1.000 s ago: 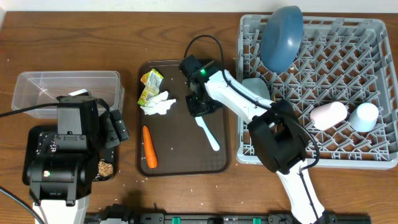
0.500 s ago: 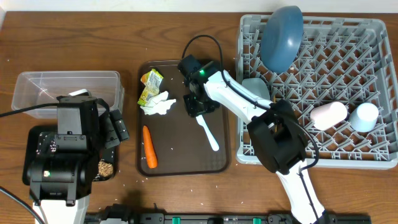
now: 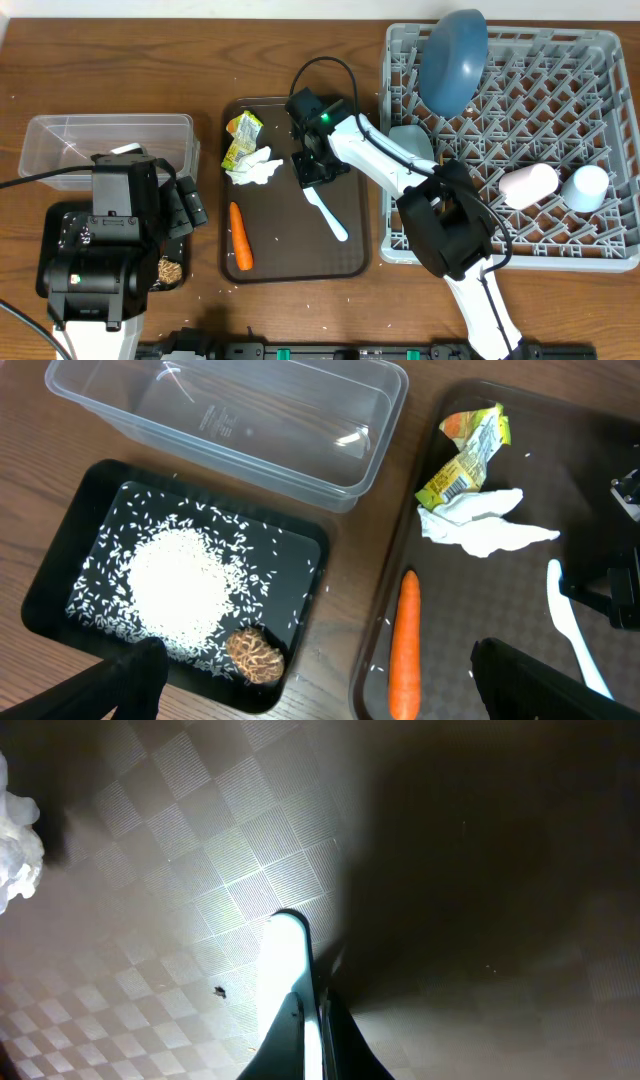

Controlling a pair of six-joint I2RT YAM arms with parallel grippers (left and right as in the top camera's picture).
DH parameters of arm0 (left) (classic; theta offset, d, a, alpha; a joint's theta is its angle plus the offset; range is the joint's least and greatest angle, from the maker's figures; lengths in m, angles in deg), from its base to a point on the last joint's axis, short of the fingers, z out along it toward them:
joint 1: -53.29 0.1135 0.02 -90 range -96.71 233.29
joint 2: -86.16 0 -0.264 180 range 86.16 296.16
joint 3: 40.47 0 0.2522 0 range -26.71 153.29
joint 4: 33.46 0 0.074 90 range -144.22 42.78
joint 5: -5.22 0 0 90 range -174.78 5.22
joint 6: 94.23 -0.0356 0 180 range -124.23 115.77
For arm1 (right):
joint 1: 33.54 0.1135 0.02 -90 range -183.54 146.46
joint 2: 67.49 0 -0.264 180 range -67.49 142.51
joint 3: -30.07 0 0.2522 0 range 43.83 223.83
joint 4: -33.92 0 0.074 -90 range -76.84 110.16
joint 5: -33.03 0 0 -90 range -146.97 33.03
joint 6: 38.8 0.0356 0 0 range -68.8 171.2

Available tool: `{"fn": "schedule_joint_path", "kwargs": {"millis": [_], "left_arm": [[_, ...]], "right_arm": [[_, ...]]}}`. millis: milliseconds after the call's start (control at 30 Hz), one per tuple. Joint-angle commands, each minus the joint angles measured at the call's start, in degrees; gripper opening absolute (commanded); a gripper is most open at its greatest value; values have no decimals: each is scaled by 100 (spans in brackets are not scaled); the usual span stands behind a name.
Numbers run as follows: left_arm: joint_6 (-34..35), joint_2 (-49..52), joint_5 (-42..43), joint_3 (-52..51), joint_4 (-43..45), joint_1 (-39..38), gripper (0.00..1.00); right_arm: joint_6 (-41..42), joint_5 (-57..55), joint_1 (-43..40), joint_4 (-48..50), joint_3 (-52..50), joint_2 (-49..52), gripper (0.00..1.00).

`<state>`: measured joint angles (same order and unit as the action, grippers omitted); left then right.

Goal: Sort waste into correct bins and load items into the dishwasher rack

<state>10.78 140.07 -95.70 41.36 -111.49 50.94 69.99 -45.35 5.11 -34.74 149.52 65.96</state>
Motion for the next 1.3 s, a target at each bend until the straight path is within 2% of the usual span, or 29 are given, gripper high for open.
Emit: {"fn": "schedule_joint_path", "kwargs": {"millis": [0, 100, 133, 200, 300, 467, 600, 667, 767, 1033, 1100, 1267], "left_arm": [[26, 0, -94, 79, -17, 9, 98], [26, 0, -96, 79, -17, 9, 98], [26, 0, -96, 79, -17, 9, 98], [26, 0, -96, 79, -17, 9, 98], [26, 0, -94, 79, -17, 9, 98], [26, 0, -96, 79, -17, 9, 98], [26, 0, -96, 79, -17, 9, 98], [26, 0, -96, 79, -17, 9, 98], [26, 0, -96, 79, -17, 9, 98], [26, 0, -96, 79, -17, 9, 98], [26, 0, -96, 79, -17, 9, 98], [26, 0, -94, 79, -17, 9, 98]], "right_arm": [[-42, -57, 37, -22, -103, 170, 5], [-175, 13, 37, -37, -103, 168, 29], [-280, 94, 37, -24, -103, 168, 34], [-391, 181, 31, -20, -103, 168, 36], [-431, 195, 31, -17, -103, 168, 27], [-396, -286, 85, -15, -184, 170, 30], [-247, -494, 114, 96, -334, 170, 29], [-144, -529, 111, 81, -339, 170, 23], [-55, -540, 101, 59, -339, 170, 5], [-57, -531, 103, 59, -339, 170, 6], [-59, -490, 103, 63, -339, 170, 1], [-59, -273, 103, 66, -339, 170, 1]]}}
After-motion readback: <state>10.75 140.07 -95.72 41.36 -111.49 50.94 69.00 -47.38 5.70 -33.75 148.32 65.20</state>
